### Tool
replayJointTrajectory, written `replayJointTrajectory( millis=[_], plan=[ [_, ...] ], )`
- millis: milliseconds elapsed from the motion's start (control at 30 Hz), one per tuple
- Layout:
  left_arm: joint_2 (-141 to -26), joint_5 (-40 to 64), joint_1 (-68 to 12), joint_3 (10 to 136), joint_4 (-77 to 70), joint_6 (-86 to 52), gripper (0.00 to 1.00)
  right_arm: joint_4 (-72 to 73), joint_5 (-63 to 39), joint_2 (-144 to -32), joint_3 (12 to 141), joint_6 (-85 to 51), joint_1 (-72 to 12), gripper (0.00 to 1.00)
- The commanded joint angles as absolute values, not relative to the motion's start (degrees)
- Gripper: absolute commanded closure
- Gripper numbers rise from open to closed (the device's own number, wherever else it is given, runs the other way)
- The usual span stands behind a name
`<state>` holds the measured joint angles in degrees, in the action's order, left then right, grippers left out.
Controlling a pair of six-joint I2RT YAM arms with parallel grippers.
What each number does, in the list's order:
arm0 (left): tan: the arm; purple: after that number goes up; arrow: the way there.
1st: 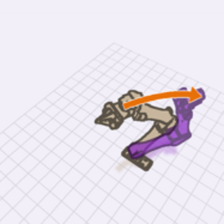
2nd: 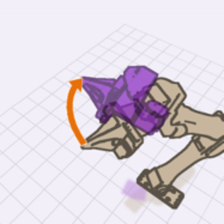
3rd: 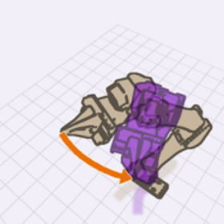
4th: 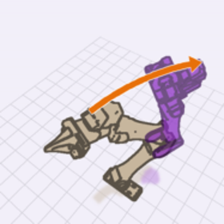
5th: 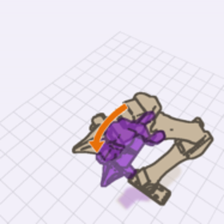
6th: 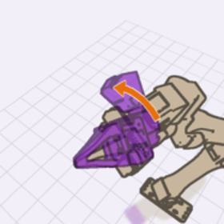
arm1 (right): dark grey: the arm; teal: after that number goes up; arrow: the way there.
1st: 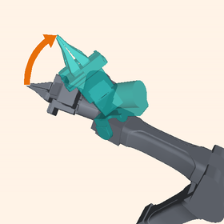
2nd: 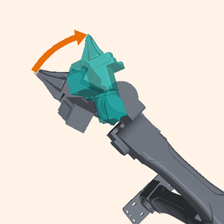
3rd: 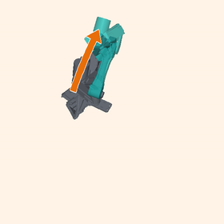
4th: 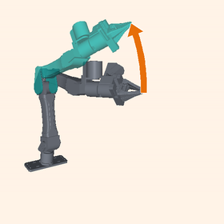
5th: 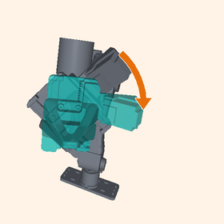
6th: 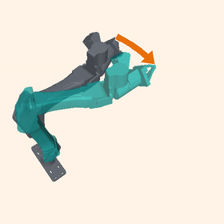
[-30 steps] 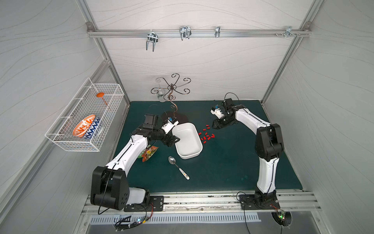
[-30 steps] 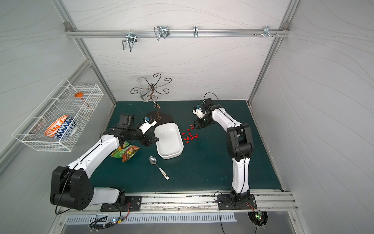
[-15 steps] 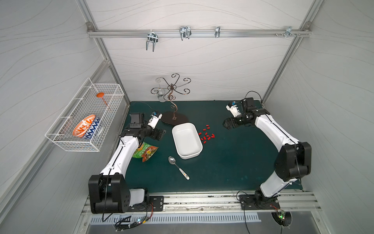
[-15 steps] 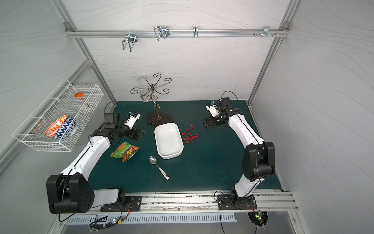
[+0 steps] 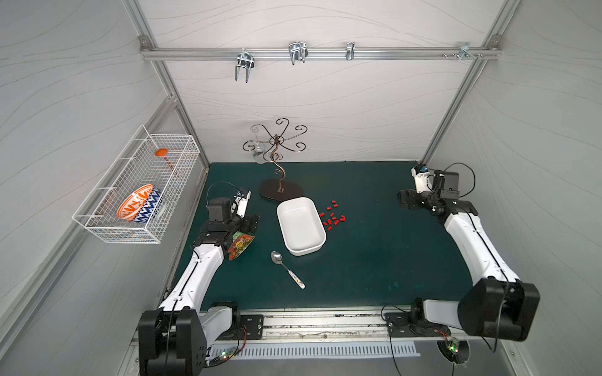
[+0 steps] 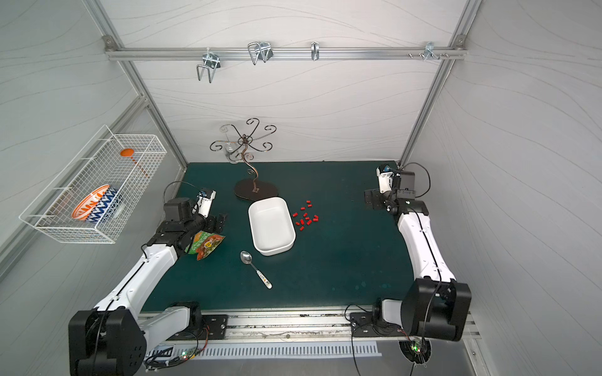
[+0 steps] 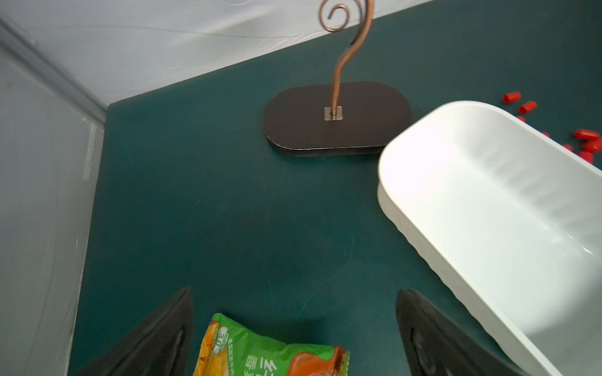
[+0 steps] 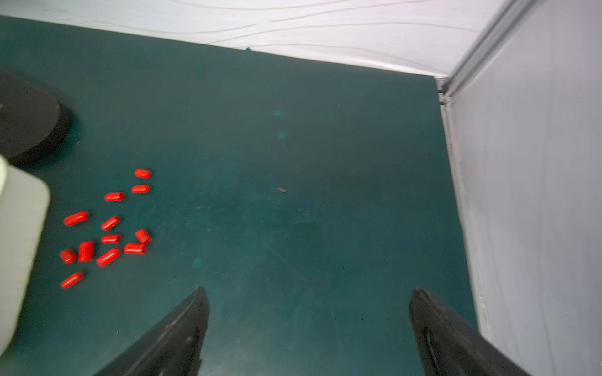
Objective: Take the screw protection sleeves out of the storage box
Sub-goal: Reset both arms
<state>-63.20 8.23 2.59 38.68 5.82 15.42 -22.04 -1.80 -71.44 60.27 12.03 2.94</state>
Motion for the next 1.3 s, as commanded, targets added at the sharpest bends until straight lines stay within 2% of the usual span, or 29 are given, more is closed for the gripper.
replayJointTrajectory(
  millis=[0,67,267,467,700,833,967,1100,1267],
  plan=[
    [-64.11,-0.76,2.9,38.52,-4.45,4.02,0.0,-11.93,3.3,-68.44,54.29,8.18,4.29,0.01],
    [-66.23,-2.32,2.9,39.35,-3.93,1.58,0.0,-9.16,0.96,-68.56,51.74,5.33,5.47,0.01],
    [-72.44,7.1,2.9,38.72,-6.79,1.13,0.0,6.04,-5.54,-70.82,40.89,-1.85,5.75,0.01],
    [-78.74,8.97,2.81,33.63,-22.15,0.65,0.0,17.69,-1.6,-74.86,34.53,1.42,-0.29,0.01],
    [-88.79,3.63,2.28,21.49,-53.14,0.75,0.0,38.09,1.03,-83.24,26.45,2.78,-6.41,0.01],
    [-88.57,4.67,2.28,22.06,-51.3,1.22,0.0,50.1,4.16,-88.01,22.53,5.18,-9.17,0.01],
    [-88.75,2.77,2.45,23.73,-48.53,-0.11,0.0,51.28,5.01,-90.48,22.67,3.73,-8.41,0.01],
    [-88.66,0.88,2.45,24.13,-47.6,-0.76,0.0,43.7,0.46,-90.11,26.13,1.68,-5.96,0.01],
    [-88.76,0.62,2.45,24.15,-47.7,-0.94,0.0,43.42,-3.33,-90.17,26.46,0.45,-3.78,0.01]
  ],
)
